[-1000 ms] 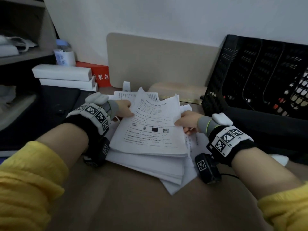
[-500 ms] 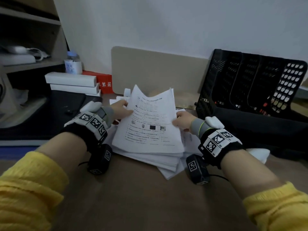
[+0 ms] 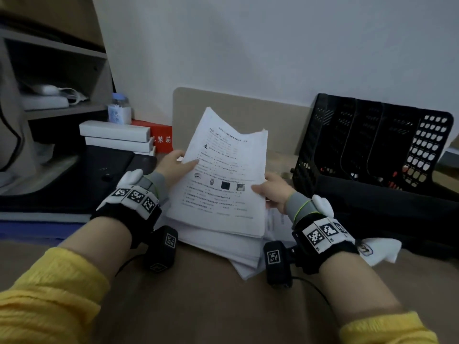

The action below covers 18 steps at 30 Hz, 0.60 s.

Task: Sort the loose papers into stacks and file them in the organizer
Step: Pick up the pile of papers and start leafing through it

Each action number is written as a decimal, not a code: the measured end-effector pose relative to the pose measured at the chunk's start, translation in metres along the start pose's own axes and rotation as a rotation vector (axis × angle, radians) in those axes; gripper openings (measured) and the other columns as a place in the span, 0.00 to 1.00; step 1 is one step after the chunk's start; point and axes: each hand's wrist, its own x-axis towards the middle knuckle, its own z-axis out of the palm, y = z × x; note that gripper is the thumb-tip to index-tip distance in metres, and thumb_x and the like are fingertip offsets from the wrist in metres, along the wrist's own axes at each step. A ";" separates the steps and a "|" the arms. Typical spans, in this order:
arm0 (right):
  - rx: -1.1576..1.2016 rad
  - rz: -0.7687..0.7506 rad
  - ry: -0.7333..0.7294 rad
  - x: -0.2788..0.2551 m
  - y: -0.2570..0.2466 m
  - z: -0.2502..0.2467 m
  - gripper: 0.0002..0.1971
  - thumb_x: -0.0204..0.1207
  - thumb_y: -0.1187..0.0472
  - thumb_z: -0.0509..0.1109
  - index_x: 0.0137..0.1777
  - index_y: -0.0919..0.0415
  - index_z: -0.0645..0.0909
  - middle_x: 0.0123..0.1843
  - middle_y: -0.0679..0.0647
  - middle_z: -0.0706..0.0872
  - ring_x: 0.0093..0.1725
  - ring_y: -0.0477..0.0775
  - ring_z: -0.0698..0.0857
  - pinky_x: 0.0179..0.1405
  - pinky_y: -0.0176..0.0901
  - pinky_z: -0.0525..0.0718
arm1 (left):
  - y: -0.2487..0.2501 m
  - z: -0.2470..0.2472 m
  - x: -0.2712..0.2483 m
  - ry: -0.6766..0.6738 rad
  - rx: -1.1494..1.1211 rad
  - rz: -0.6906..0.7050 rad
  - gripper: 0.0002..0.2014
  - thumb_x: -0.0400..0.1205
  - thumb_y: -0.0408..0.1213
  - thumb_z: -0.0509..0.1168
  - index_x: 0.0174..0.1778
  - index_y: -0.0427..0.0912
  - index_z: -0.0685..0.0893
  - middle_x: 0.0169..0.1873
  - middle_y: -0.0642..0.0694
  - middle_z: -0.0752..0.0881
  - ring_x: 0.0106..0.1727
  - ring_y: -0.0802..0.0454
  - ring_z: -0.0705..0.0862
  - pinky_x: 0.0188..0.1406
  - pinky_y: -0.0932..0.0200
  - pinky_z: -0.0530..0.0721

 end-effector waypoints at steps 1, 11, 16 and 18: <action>0.068 -0.034 0.033 0.002 0.003 -0.002 0.13 0.82 0.71 0.61 0.60 0.56 0.78 0.39 0.54 0.85 0.30 0.50 0.81 0.23 0.35 0.76 | -0.002 0.001 0.001 -0.020 -0.092 -0.019 0.16 0.81 0.42 0.69 0.62 0.41 0.79 0.57 0.39 0.87 0.49 0.44 0.89 0.46 0.49 0.89; 0.424 -0.137 0.112 0.016 0.022 -0.008 0.15 0.83 0.71 0.60 0.68 0.66 0.76 0.60 0.63 0.86 0.55 0.65 0.87 0.57 0.62 0.85 | -0.011 0.013 -0.002 -0.406 -0.379 -0.130 0.14 0.83 0.38 0.65 0.64 0.41 0.82 0.57 0.38 0.89 0.50 0.43 0.91 0.47 0.47 0.91; 0.475 -0.080 0.049 0.013 0.022 -0.007 0.12 0.86 0.58 0.60 0.62 0.60 0.82 0.56 0.57 0.89 0.55 0.60 0.87 0.60 0.59 0.84 | -0.022 0.009 0.003 -0.331 -0.422 -0.110 0.15 0.83 0.33 0.66 0.66 0.37 0.81 0.55 0.39 0.89 0.50 0.43 0.91 0.46 0.48 0.91; 0.427 -0.006 0.081 0.015 0.021 -0.008 0.13 0.85 0.50 0.59 0.56 0.53 0.83 0.53 0.50 0.87 0.54 0.53 0.84 0.55 0.51 0.85 | -0.024 0.005 0.005 -0.265 -0.482 -0.120 0.15 0.84 0.32 0.63 0.68 0.37 0.80 0.53 0.41 0.90 0.47 0.45 0.91 0.42 0.49 0.91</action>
